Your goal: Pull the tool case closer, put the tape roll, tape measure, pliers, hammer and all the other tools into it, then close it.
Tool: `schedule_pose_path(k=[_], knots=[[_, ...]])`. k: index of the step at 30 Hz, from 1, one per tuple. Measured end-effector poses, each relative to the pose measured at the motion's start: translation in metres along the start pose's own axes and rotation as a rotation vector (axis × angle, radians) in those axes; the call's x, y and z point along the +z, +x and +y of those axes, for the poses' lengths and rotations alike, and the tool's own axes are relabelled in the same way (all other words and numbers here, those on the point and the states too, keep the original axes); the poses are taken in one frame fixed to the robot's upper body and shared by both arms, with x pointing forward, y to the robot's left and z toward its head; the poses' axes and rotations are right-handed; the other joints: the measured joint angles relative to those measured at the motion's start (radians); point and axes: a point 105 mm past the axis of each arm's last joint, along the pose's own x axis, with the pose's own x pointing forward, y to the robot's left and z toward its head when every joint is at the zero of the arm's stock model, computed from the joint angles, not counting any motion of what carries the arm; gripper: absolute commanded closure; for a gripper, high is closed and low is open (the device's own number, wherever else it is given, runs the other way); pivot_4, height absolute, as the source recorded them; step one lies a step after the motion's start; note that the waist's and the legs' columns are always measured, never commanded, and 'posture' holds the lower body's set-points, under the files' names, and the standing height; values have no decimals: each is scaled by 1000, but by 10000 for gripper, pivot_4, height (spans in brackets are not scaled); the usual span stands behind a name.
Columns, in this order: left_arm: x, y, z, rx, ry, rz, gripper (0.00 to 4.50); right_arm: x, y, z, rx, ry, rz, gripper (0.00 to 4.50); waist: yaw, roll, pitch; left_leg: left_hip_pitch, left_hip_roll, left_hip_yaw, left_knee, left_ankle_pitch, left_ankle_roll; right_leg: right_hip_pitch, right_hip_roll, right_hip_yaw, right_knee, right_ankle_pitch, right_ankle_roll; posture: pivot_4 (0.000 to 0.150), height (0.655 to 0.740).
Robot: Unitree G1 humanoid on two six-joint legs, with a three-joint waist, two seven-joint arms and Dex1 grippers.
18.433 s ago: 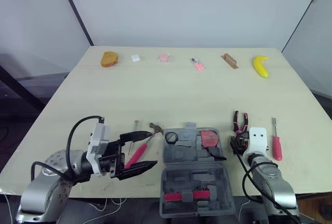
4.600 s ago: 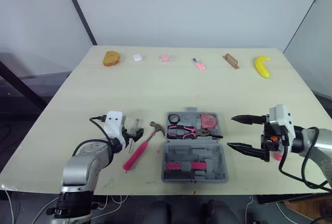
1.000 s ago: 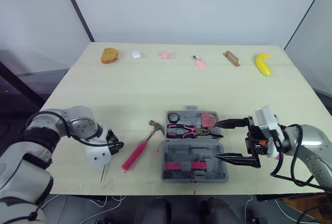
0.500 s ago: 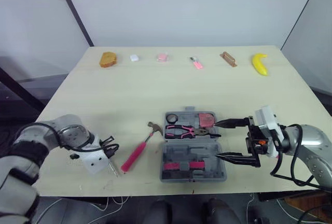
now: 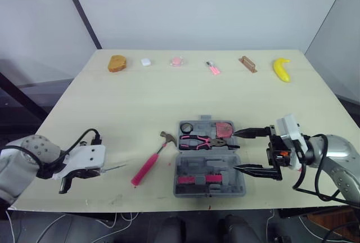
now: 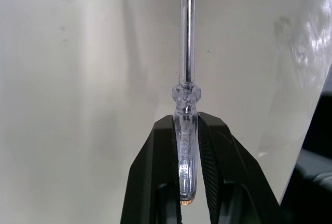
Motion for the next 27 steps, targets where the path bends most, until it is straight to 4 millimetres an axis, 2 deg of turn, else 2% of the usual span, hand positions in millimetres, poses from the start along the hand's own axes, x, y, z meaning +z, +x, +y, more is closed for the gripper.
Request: schedule_pose_path(k=[2,4,8,10,11,19,20,22,25,27], knots=[[6,8,0,79,-340,-120,44477,1,1,0,2,1,-9,0,0,0,0,0,0,-1,0,0,0,0,0,0,1,0,0,1500,7400],[12,19,-7,64,-683,-225,44477,1,2,1,7,0,-12,0,0,-2,1,0,0,-4,2,0,0,0,0,-1,2,0,0,1500,7400],[21,28,-18,8,-1063,-275,44477,3,3,6,31,-8,-14,0,2,-6,1,-3,-1,-8,7,0,0,0,0,-4,4,0,0,1500,7400],[22,29,-18,21,-1108,-270,44477,3,3,8,42,-12,-11,0,2,-6,1,-3,-1,-9,7,0,0,0,0,-3,4,0,0,1500,7400],[31,35,-15,37,-1163,-287,44477,2,4,12,59,-11,-10,0,10,-6,0,-2,-2,-10,8,0,0,0,-1,-3,5,0,0,1500,7400],[37,53,-4,114,-1205,-285,44477,0,5,15,68,-8,-5,0,25,-7,0,-1,-2,-9,8,0,0,1,-2,-2,5,0,0,1500,7400],[37,54,-2,127,-1198,-289,34254,0,5,15,67,-8,-4,0,26,-6,-1,0,-2,-9,8,0,0,2,-2,-2,5,0,0,1500,7400],[38,55,2,146,-1184,-302,27430,-2,5,16,64,0,-2,0,25,-6,-1,0,-2,-9,8,0,0,2,-2,-2,5,0,0,1500,7400],[36,53,3,211,-1140,-323,12895,-7,3,18,57,20,5,0,19,-6,-1,1,-1,-8,8,0,0,2,-2,0,5,0,0,1500,7400],[33,52,-2,254,-1086,-336,12895,-8,2,18,54,25,8,0,13,-6,-1,1,0,-7,7,0,0,2,-2,1,5,0,0,1500,7400]])
